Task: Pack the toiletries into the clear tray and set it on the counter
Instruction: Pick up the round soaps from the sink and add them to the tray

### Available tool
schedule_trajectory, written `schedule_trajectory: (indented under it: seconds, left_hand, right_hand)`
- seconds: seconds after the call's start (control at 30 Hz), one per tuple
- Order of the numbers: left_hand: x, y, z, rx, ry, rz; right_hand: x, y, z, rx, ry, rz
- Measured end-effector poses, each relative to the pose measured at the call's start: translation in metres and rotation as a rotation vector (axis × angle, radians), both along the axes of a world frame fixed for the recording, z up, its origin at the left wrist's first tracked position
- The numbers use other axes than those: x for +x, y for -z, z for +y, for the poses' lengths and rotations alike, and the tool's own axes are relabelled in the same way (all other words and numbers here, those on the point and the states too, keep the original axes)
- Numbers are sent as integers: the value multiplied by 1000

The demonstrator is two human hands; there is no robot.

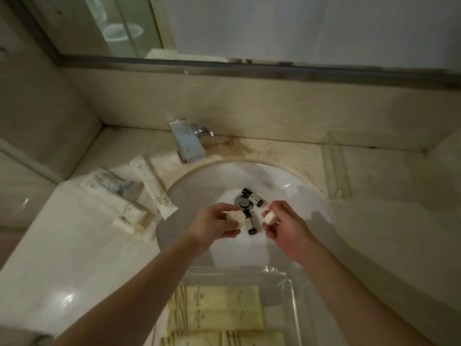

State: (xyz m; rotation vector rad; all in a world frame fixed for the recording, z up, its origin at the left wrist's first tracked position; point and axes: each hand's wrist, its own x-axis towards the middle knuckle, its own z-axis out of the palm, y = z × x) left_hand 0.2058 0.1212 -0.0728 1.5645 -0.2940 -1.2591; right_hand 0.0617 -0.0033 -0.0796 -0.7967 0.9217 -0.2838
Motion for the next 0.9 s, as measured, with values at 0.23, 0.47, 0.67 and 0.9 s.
schedule_trajectory:
  seconds: [0.23, 0.47, 0.67, 0.9]
  left_hand:
    - [-38, -64, 53, -157, 133, -27]
    - [-61, -92, 83, -183, 212, -38]
    - [-81, -99, 94, -186, 262, -13]
    - [-94, -94, 104, -139, 259, -55]
  right_hand:
    - [-53, -63, 65, -114, 12, -229]
    - [-87, -86, 107, -473, -80, -170]
    - [-102, -98, 128, -649, -126, -12]
    - [-124, -88, 136, -777, -165, 201]
